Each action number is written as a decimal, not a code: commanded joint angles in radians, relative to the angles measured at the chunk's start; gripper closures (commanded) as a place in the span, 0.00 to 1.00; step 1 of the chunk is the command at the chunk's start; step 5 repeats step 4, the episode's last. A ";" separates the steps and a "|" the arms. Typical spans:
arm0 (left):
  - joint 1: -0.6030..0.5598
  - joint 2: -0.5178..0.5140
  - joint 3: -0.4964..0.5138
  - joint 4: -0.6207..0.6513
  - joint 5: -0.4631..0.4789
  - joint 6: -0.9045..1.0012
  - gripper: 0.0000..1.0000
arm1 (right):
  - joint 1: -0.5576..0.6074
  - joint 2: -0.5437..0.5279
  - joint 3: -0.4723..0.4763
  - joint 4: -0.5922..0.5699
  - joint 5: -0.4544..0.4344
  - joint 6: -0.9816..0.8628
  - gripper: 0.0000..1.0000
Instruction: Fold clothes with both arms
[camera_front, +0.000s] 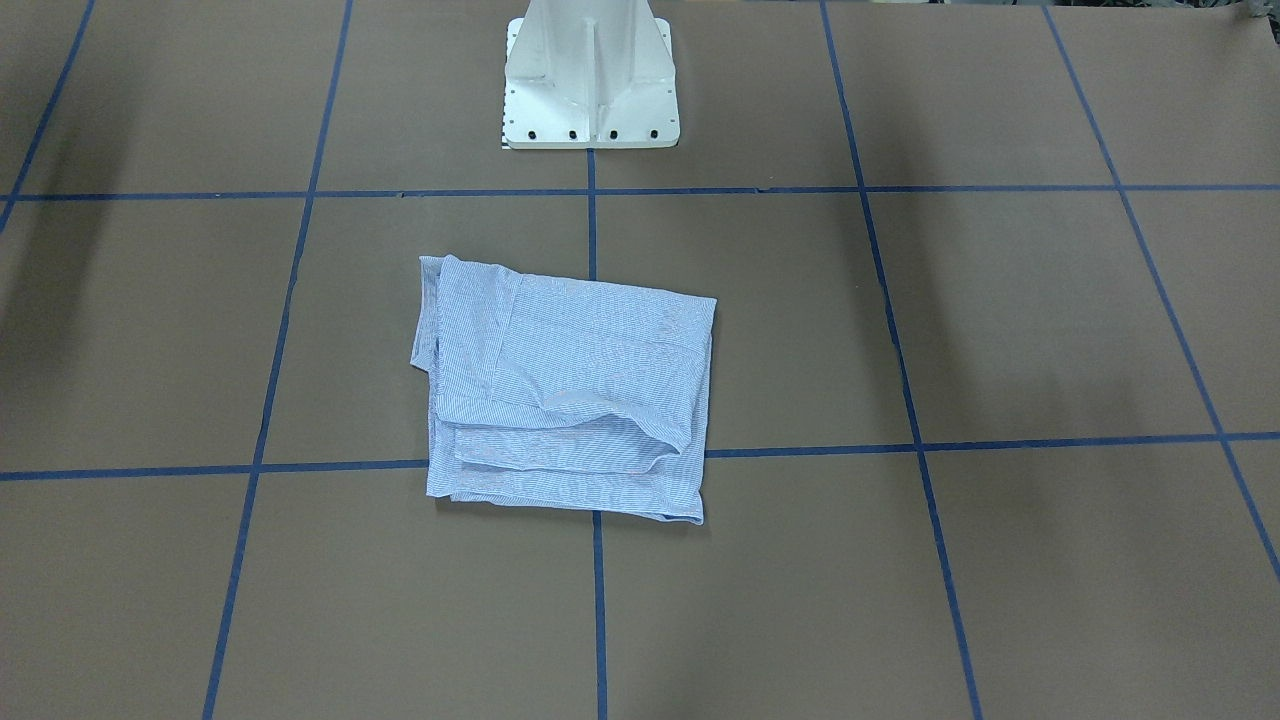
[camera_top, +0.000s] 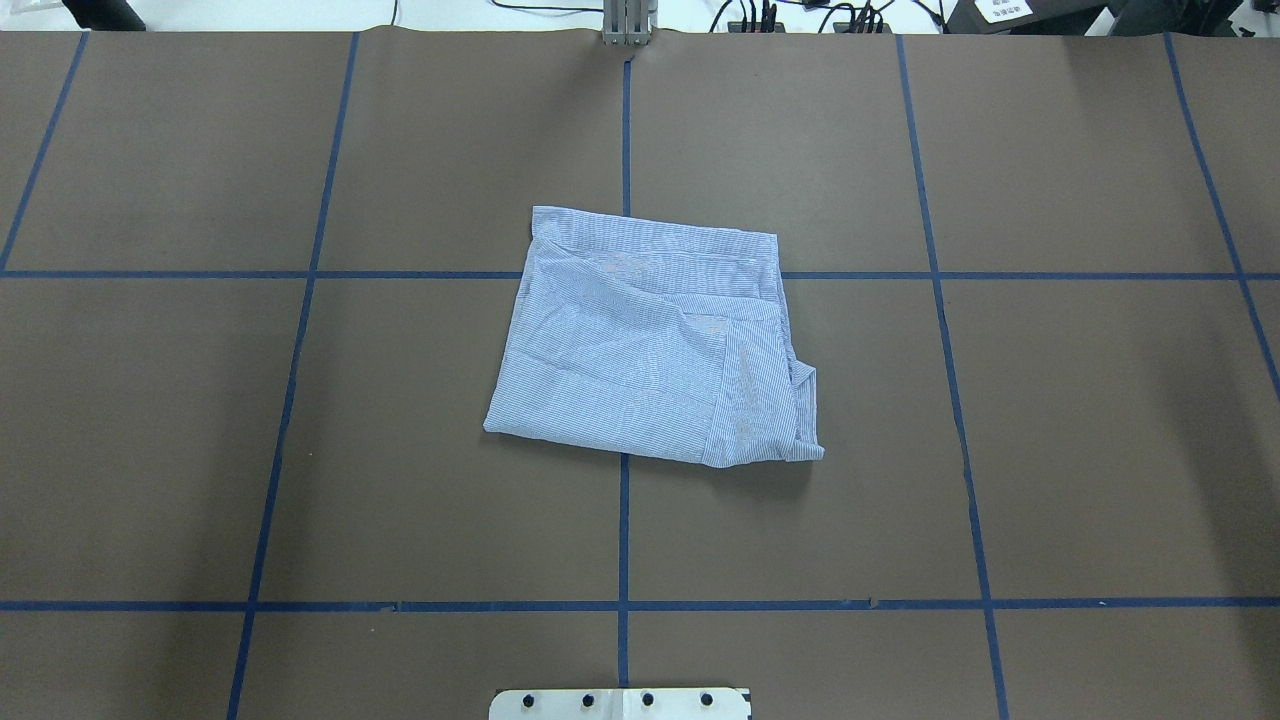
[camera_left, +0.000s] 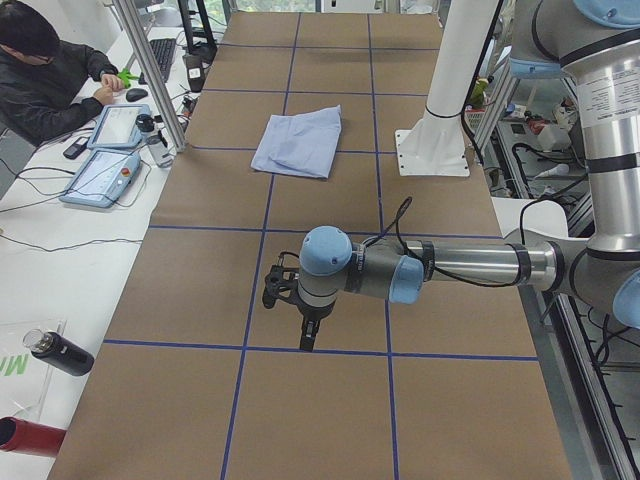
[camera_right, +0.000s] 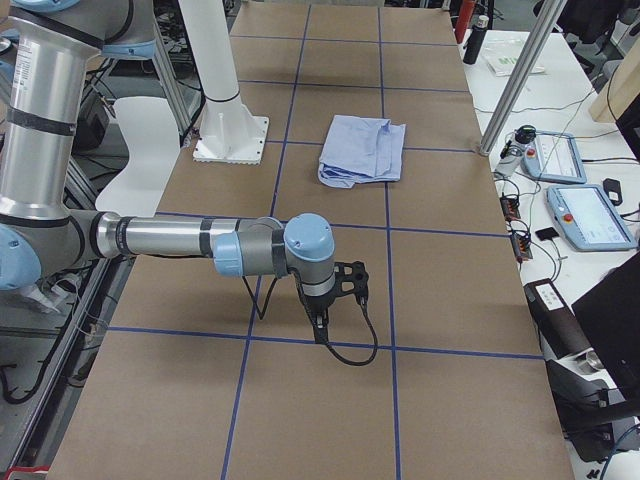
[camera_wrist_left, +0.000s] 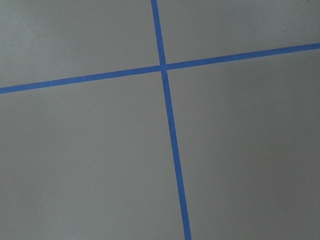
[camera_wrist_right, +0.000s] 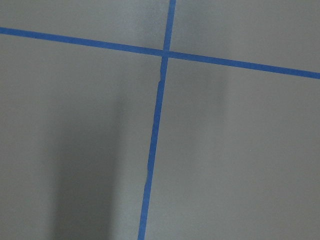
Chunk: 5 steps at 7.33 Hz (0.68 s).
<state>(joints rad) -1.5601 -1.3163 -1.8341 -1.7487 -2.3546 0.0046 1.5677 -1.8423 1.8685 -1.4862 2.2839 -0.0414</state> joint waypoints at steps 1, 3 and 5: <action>0.000 -0.001 -0.001 0.000 0.000 0.000 0.00 | 0.000 0.000 0.000 0.000 0.000 0.002 0.00; 0.000 -0.003 -0.001 0.000 0.000 0.000 0.00 | 0.000 0.000 0.001 0.000 0.005 0.002 0.00; 0.000 -0.006 -0.002 0.000 0.000 -0.002 0.00 | 0.000 0.000 0.001 0.000 0.005 0.002 0.00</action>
